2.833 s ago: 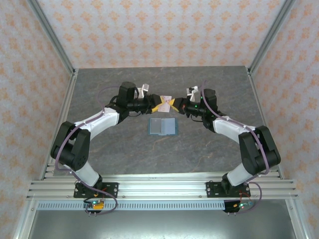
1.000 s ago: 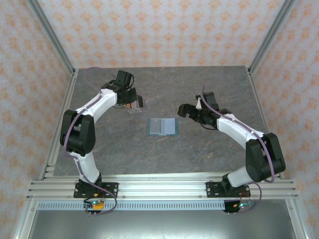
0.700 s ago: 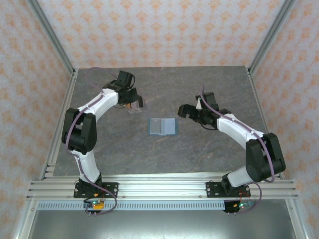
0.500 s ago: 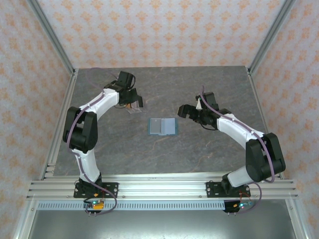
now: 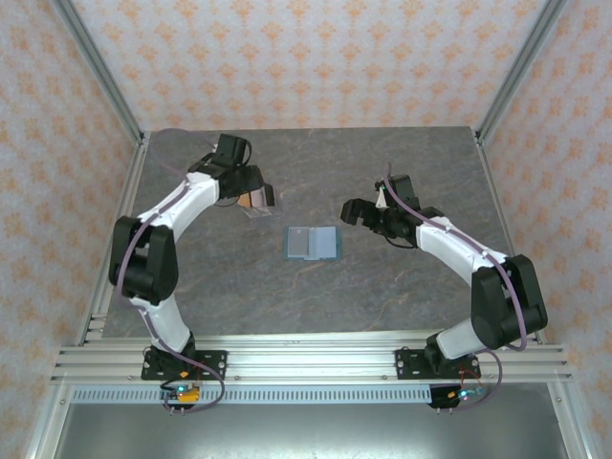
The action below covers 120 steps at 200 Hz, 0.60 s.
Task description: Take the credit cards out of the card holder
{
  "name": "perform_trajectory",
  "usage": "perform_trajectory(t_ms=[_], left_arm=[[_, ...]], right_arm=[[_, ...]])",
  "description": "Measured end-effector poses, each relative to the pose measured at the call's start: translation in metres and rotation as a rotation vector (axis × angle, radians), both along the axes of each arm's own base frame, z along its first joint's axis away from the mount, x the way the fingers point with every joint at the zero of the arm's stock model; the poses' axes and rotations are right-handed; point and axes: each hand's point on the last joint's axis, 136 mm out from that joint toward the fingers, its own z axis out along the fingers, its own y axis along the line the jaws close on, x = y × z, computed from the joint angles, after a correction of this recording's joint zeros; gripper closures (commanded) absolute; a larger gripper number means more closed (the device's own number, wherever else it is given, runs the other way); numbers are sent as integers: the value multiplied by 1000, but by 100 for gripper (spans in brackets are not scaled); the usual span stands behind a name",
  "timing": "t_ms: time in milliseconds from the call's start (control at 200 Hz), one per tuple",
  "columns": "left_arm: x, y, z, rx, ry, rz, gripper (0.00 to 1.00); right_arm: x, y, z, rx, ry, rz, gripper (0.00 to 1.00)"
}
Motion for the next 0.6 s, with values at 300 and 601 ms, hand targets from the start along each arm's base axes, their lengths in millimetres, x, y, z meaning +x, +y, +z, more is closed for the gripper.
perform_trajectory(t_ms=[300,601], left_arm=[[-44,16,44,-72,-113,71,6],[-96,26,-3,-52,-9,78,2]], right_arm=[[0,16,-8,-24,46,18,8],[-23,97,-22,-189,57,157,24]])
